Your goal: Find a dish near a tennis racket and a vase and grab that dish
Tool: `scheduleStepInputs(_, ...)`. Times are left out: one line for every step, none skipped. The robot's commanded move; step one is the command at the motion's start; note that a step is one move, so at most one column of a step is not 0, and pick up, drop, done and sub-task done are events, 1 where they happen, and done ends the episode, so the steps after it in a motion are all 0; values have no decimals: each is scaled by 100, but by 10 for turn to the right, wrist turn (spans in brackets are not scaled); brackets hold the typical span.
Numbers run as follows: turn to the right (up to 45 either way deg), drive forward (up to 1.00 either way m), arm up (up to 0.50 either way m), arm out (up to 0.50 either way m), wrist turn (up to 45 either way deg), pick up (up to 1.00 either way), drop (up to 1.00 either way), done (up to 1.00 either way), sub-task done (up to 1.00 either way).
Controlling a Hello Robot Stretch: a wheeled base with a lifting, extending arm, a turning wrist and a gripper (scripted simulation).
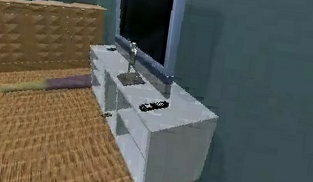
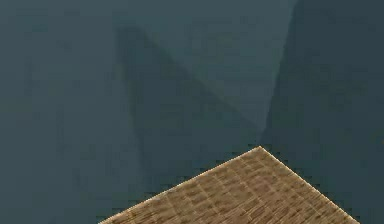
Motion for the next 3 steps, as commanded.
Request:
scheduleStepInputs(0, 35, 0, 0, 0, 0, 0, 0, 0)
scheduleStepInputs(-300, 0, 0, 0, 0, 0, 0, 0, 0)
scheduleStepInputs(0, 25, 0, 0, 0, 0, 0, 0, 0)
